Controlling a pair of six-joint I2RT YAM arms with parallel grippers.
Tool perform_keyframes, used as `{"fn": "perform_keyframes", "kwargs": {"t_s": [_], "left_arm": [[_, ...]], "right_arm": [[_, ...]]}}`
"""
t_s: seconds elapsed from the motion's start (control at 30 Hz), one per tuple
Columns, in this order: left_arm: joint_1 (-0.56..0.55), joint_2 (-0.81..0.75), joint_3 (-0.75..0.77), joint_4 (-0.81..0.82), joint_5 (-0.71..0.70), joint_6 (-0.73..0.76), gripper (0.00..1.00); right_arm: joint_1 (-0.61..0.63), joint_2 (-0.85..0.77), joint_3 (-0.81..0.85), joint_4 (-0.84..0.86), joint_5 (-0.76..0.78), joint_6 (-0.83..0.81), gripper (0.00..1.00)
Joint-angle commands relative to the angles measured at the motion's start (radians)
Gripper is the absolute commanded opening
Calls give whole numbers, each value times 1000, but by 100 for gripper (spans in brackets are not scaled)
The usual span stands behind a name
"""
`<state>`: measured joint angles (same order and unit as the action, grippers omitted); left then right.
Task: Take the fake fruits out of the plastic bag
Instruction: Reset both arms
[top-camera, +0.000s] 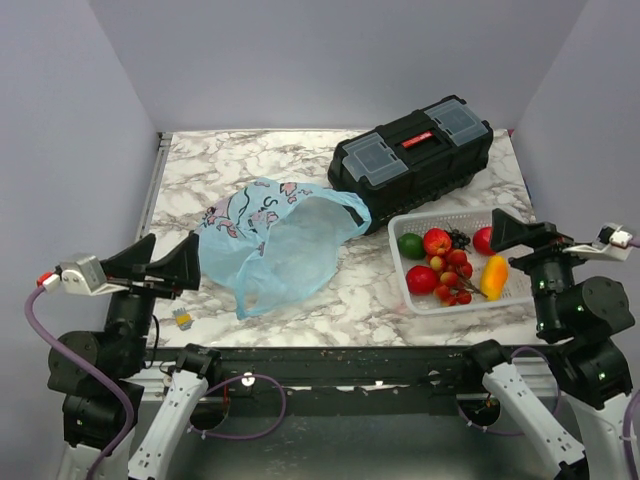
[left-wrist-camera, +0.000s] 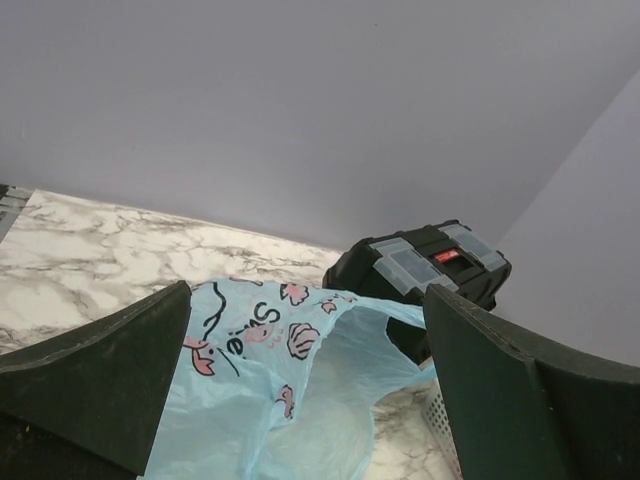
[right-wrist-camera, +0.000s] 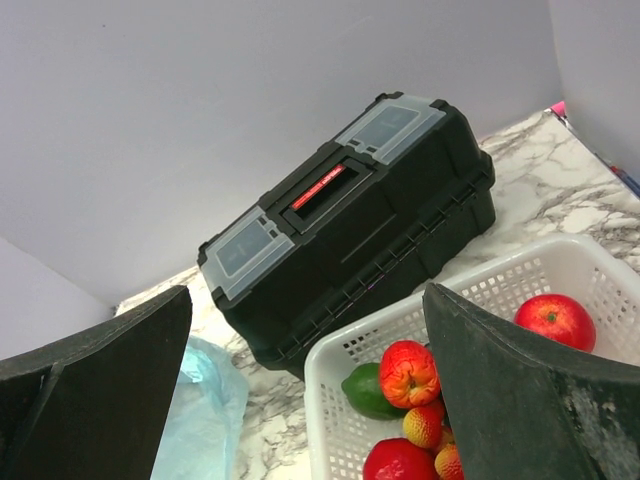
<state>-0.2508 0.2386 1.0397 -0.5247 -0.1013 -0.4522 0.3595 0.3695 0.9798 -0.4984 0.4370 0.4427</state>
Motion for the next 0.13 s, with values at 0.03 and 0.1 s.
{"fn": "perform_keyframes", "kwargs": {"t_s": [0.03, 0.1], "left_arm": [[-4, -15, -18, 28, -34, 18, 99], [-4, -9, -14, 21, -32, 15, 99]], "right_arm": [[-4, 12, -27, 26, -6, -14, 100], [-5, 11, -24, 26, -13, -19, 100]]}}
